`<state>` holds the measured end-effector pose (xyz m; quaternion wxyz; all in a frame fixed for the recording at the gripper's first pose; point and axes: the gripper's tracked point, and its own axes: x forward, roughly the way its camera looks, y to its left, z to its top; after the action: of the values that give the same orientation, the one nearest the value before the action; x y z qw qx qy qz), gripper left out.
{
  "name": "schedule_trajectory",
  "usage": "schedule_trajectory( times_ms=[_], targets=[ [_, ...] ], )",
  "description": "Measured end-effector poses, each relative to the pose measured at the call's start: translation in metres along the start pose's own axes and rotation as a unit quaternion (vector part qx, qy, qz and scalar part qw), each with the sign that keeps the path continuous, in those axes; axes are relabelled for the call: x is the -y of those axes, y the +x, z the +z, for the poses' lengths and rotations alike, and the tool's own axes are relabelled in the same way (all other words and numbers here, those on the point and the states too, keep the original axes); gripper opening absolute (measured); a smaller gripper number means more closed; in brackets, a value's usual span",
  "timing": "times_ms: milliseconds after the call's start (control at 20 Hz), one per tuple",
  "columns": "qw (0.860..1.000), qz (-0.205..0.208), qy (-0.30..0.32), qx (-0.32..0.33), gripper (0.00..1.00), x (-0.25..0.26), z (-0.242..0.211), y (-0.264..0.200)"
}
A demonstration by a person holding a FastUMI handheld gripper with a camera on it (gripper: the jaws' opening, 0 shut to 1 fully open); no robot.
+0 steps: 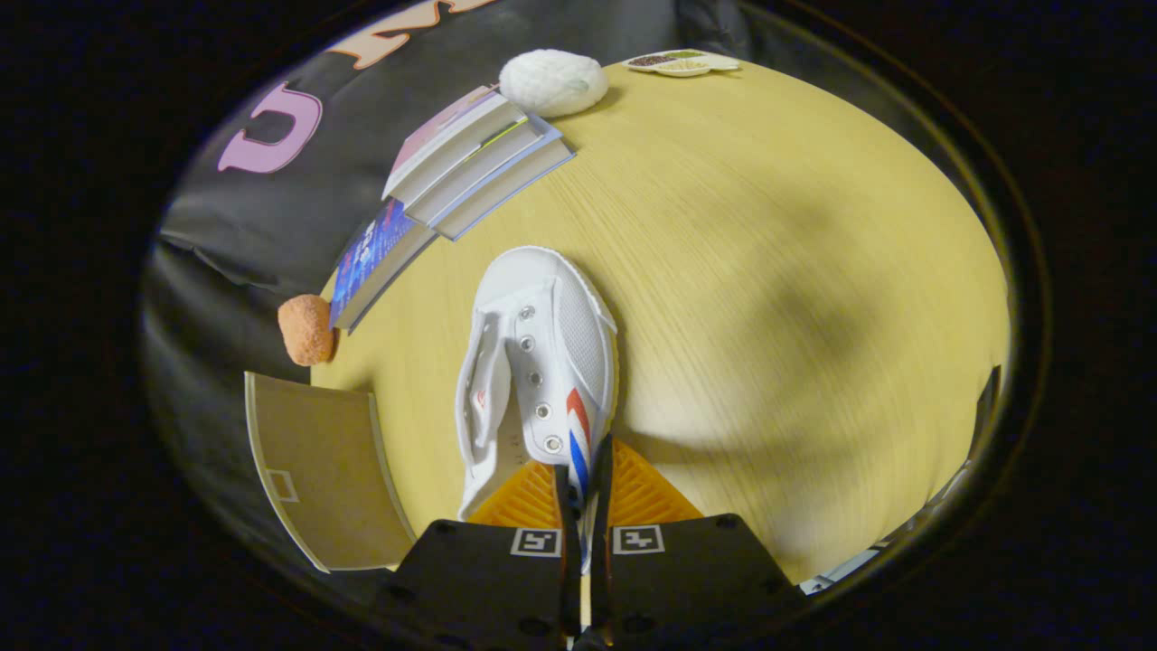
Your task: Open the storage box then place both shoes into the box .Put the left shoe in first, then the right shoe, with the right side of both shoes facing outward in a uniform manner.
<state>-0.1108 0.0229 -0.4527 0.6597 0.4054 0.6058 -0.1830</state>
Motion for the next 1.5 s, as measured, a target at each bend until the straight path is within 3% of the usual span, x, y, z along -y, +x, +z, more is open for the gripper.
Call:
schedule_trajectory(
  times_ms=[300, 600, 850, 1100, 1350, 1500],
  targets=[
    [0.997, 0.067, 0.031, 0.004, 0.07, -0.035, 0.005, -0.015],
    [0.993, 0.119, 0.018, 0.011, 0.06, -0.099, 0.009, -0.048],
    [0.986, 0.159, -0.043, 0.019, 0.06, -0.187, -0.004, -0.073],
    [0.976, 0.210, -0.061, 0.005, 0.06, -0.287, -0.038, -0.085],
    [0.978, 0.196, -0.076, -0.014, 0.06, -0.330, -0.095, -0.075],
    [0.984, 0.161, -0.076, -0.025, 0.06, -0.329, -0.125, -0.062]
  ],
)
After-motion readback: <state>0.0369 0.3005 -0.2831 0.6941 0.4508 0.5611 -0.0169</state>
